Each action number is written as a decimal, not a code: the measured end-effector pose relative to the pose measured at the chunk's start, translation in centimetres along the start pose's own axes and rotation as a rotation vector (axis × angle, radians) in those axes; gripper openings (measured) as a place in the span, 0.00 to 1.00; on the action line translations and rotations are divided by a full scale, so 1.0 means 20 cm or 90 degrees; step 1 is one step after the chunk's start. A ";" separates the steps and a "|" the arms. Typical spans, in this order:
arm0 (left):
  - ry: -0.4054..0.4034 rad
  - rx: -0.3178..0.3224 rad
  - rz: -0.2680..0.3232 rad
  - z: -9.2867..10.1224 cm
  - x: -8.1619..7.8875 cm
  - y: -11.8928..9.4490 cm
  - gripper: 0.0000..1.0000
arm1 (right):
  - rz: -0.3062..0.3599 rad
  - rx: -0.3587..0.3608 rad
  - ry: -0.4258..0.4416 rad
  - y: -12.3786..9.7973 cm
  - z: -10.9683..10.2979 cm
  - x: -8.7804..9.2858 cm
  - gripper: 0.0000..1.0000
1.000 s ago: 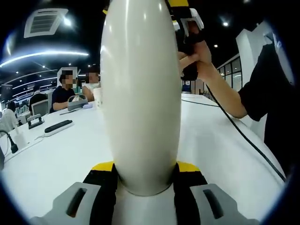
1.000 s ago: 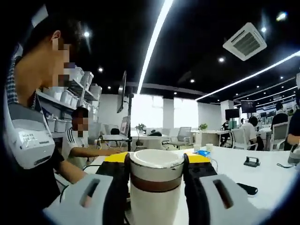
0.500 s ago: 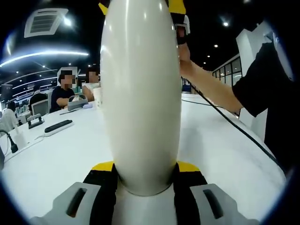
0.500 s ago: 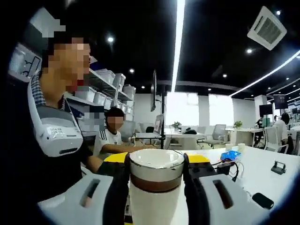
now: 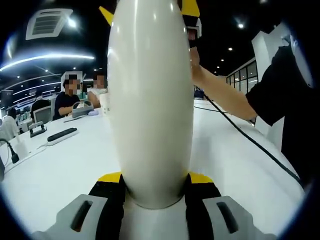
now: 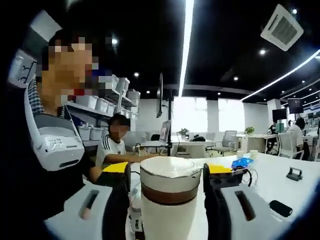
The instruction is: Grasp the water cup twist off the cup lid place the cup lid on the table
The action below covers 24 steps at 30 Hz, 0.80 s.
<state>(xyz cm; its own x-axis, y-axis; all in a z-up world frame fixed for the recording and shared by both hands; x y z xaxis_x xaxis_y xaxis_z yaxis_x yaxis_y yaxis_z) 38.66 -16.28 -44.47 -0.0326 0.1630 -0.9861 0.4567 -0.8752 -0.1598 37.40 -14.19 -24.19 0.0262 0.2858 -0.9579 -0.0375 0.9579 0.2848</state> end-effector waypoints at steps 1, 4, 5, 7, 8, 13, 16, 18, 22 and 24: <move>0.000 0.000 0.000 0.00 0.00 0.00 0.48 | 0.001 0.032 -0.004 0.00 0.01 0.00 0.64; 0.000 0.000 0.000 -0.01 0.00 0.00 0.48 | -0.001 0.092 -0.026 0.00 0.03 -0.01 0.61; 0.000 0.000 0.000 -0.01 0.00 0.00 0.48 | -0.006 0.108 -0.029 0.01 0.04 -0.01 0.60; 0.000 0.000 -0.001 -0.01 0.00 0.00 0.48 | -0.016 0.123 -0.037 0.02 0.06 0.00 0.52; 0.000 -0.001 -0.001 -0.01 0.00 0.00 0.48 | -0.023 0.128 -0.045 0.02 0.07 0.00 0.50; -0.001 -0.002 0.000 -0.02 0.00 -0.01 0.48 | -0.025 0.091 -0.037 0.04 0.08 0.01 0.49; -0.001 -0.001 0.000 -0.02 0.00 -0.01 0.48 | -0.020 0.027 -0.032 0.03 0.06 0.01 0.49; 0.000 0.000 0.000 -0.02 0.00 -0.01 0.48 | -0.019 -0.025 -0.022 0.02 0.05 0.01 0.49; 0.001 0.000 0.001 -0.02 0.00 -0.02 0.48 | -0.020 -0.098 0.003 0.01 0.04 0.01 0.49; 0.000 0.000 0.001 -0.02 0.00 -0.02 0.48 | -0.022 -0.122 0.015 0.02 0.04 0.01 0.49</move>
Point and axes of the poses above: the point that each gripper's makers call its tool centre point, and the gripper's own axes: y roughly forward along the fingers, z roughly to its right, x roughly out of its underside, the point moved 1 cm from there along -y, roughly backward along the fingers, and after that the axes turned 7 degrees about z, right-handed, at the moved point
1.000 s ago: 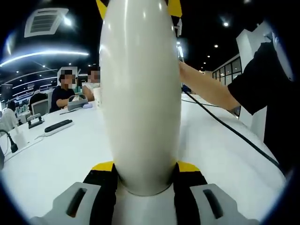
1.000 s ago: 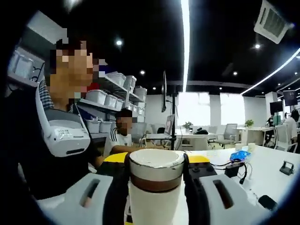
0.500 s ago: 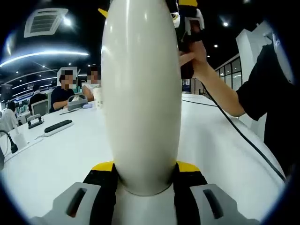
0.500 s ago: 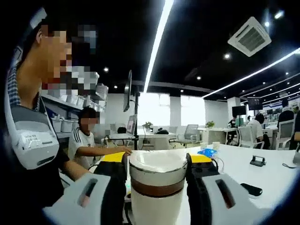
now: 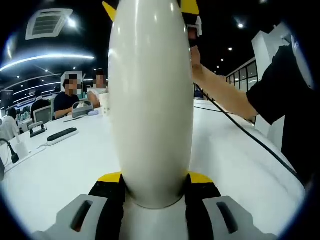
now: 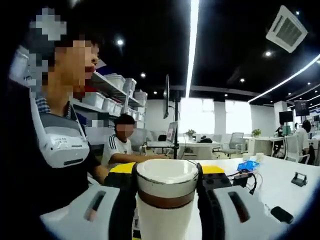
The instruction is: Grasp the water cup twist off the cup lid place the cup lid on the table
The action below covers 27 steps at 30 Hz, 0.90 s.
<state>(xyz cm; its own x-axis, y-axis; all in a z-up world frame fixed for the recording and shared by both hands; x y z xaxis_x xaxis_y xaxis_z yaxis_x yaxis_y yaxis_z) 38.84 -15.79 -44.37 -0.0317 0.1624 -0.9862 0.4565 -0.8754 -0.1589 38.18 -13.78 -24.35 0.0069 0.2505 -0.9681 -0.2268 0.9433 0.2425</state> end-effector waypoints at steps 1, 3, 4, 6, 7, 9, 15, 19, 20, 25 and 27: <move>-0.001 0.000 0.000 0.00 0.00 0.00 0.48 | 0.000 -0.007 0.003 0.00 0.00 0.00 0.49; -0.001 0.000 -0.001 0.00 0.00 0.00 0.48 | 0.000 -0.010 0.005 0.01 0.00 0.00 0.49; -0.002 0.000 -0.001 0.00 0.00 0.00 0.48 | 0.000 -0.003 0.007 0.02 0.01 0.00 0.49; -0.003 -0.001 -0.001 0.00 0.00 0.00 0.48 | 0.000 0.026 0.013 0.02 0.01 0.01 0.49; -0.003 -0.001 -0.001 0.00 0.00 0.00 0.48 | -0.007 0.044 0.016 0.02 0.01 0.02 0.50; -0.002 0.000 -0.001 0.00 0.00 0.00 0.48 | -0.013 0.079 -0.006 0.01 0.02 0.03 0.57; -0.001 0.000 -0.001 0.00 0.00 0.00 0.48 | 0.047 0.157 -0.020 0.01 -0.01 -0.05 0.63; -0.001 0.000 -0.001 0.01 0.00 0.01 0.48 | 0.023 0.209 -0.042 0.01 0.02 -0.05 0.53; -0.001 0.000 -0.001 0.01 0.00 0.01 0.48 | 0.017 0.214 -0.047 0.01 0.03 -0.05 0.52; -0.001 -0.001 -0.002 0.00 0.00 0.01 0.48 | 0.015 0.210 -0.047 0.01 0.04 -0.05 0.51; -0.002 -0.001 -0.002 0.00 0.00 0.01 0.48 | 0.018 0.196 -0.050 0.01 0.03 -0.05 0.50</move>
Point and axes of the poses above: the point that each gripper's makers call its tool centre point, and the gripper's own axes: y roughly forward along the fingers, z roughly to its right, x roughly out of its underside, the point moved 1 cm from there along -y, roughly backward along the fingers, and after that the axes turned 7 degrees about z, right-handed, at the moved point
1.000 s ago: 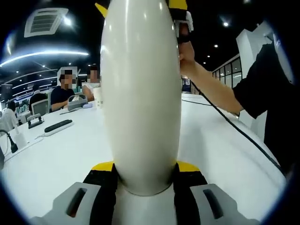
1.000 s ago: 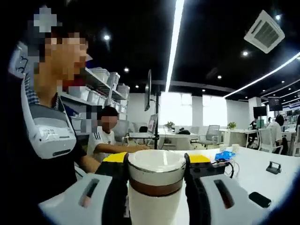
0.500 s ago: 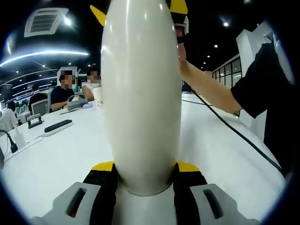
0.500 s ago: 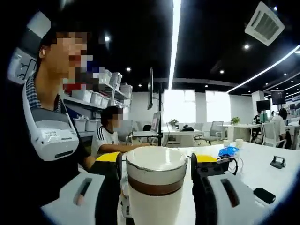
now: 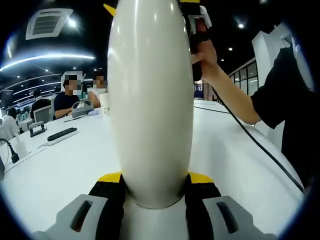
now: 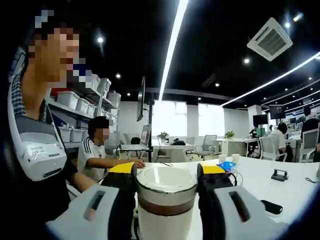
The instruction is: Grasp the water cup twist off the cup lid place the cup lid on the table
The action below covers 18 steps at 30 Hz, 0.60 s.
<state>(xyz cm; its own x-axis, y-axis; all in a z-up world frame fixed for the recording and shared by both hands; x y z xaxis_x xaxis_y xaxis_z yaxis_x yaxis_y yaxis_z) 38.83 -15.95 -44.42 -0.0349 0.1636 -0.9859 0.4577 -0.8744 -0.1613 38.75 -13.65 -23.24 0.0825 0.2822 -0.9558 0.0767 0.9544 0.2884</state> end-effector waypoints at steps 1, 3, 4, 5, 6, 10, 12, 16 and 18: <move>0.000 0.000 0.000 0.00 0.00 0.00 0.48 | 0.004 -0.017 -0.003 0.00 -0.01 0.00 0.50; 0.001 0.001 0.000 0.00 0.00 0.00 0.48 | 0.010 -0.059 -0.003 0.00 -0.03 -0.01 0.50; 0.001 0.001 0.000 0.01 0.00 0.00 0.48 | 0.012 -0.075 0.003 -0.01 -0.03 -0.01 0.50; 0.001 0.001 0.000 0.00 0.00 0.00 0.48 | 0.011 -0.087 0.007 -0.01 -0.02 -0.01 0.50; 0.000 0.001 0.000 0.00 0.00 0.00 0.48 | 0.010 -0.103 0.013 -0.01 -0.03 0.00 0.50; -0.001 0.001 0.000 0.00 0.00 0.00 0.48 | 0.003 -0.169 0.018 -0.01 -0.04 0.00 0.50; -0.001 0.001 0.000 0.00 0.00 0.00 0.48 | 0.000 -0.198 0.022 -0.01 -0.04 0.00 0.50; 0.000 0.001 0.000 0.00 0.00 0.00 0.48 | 0.014 -0.234 0.031 -0.02 -0.04 0.00 0.50; -0.001 0.001 -0.001 0.00 0.00 0.00 0.48 | 0.019 -0.236 0.038 -0.01 -0.05 0.00 0.50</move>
Point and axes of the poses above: the point that each gripper's makers call its tool centre point, and the gripper's own axes: y roughly forward along the fingers, z roughly to its right, x roughly out of its underside, the point moved 1 cm from there along -y, roughly backward along the fingers, and after that the axes turned 7 degrees about z, right-handed, at the moved point
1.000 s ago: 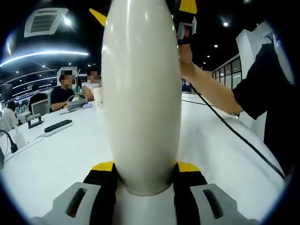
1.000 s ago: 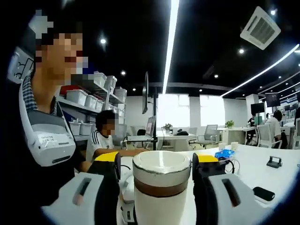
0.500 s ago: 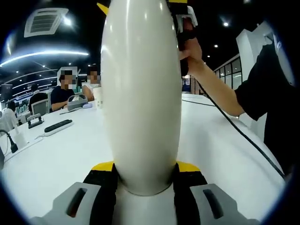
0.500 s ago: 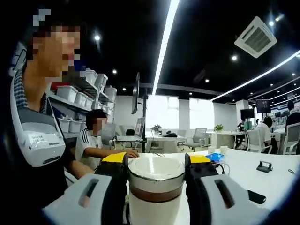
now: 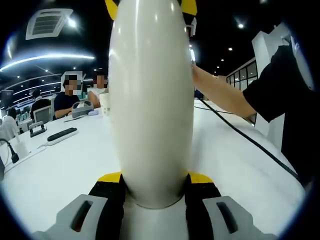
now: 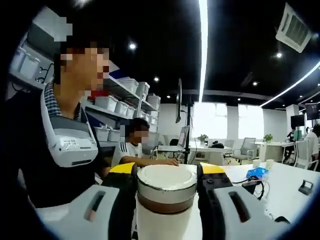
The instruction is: Grasp the water cup twist off the cup lid place the cup lid on the table
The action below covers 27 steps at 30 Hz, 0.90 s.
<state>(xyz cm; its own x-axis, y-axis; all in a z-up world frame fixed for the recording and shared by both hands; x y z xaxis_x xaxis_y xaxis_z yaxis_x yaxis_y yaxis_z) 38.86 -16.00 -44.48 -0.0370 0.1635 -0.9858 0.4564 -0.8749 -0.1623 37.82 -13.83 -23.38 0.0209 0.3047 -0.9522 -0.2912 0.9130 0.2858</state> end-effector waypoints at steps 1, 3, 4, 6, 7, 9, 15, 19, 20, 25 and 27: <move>0.000 0.000 0.000 0.00 0.00 0.00 0.48 | 0.003 0.001 0.000 0.00 0.00 0.00 0.50; 0.000 0.000 0.000 0.00 0.00 0.00 0.48 | 0.005 0.013 -0.001 0.01 0.00 0.00 0.50; -0.001 0.000 0.000 0.00 0.00 0.00 0.48 | 0.004 0.033 0.007 0.01 0.00 0.00 0.50; -0.001 0.000 0.000 0.00 0.00 0.00 0.48 | 0.000 0.068 0.022 0.01 0.02 0.01 0.50; -0.001 0.000 0.000 0.00 0.00 0.00 0.48 | -0.002 0.087 0.027 0.01 0.02 0.01 0.52; 0.000 0.001 0.000 -0.01 0.00 0.00 0.48 | 0.020 0.130 0.014 0.01 0.03 -0.01 0.58; 0.000 0.000 0.000 -0.01 0.00 0.00 0.48 | 0.027 0.234 -0.043 0.02 0.02 -0.06 0.59; 0.000 -0.001 0.000 -0.01 0.00 0.00 0.48 | -0.021 0.307 -0.093 0.01 0.04 -0.03 0.56; 0.000 -0.001 0.000 -0.01 0.00 0.00 0.48 | -0.029 0.318 -0.104 0.01 0.04 -0.03 0.56; 0.000 -0.001 0.000 -0.01 0.00 0.00 0.48 | -0.055 0.335 -0.107 0.00 0.06 0.00 0.52; 0.000 -0.001 0.000 -0.01 0.00 0.00 0.48 | -0.057 0.333 -0.101 0.00 0.06 0.00 0.52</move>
<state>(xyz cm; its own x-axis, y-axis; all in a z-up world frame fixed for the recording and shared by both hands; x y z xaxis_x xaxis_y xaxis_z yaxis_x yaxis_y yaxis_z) 39.09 -15.93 -44.49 -0.0372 0.1639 -0.9858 0.4582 -0.8738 -0.1626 39.05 -13.52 -23.34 0.1799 0.2205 -0.9586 0.2311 0.9378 0.2591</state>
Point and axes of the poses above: the point that each gripper's makers call its tool centre point, and the gripper's own axes: y roughly forward along the fingers, z roughly to its right, x roughly out of its underside, the point moved 1 cm from there along -y, roughly backward along the fingers, and after that the axes turned 7 degrees about z, right-handed, at the moved point
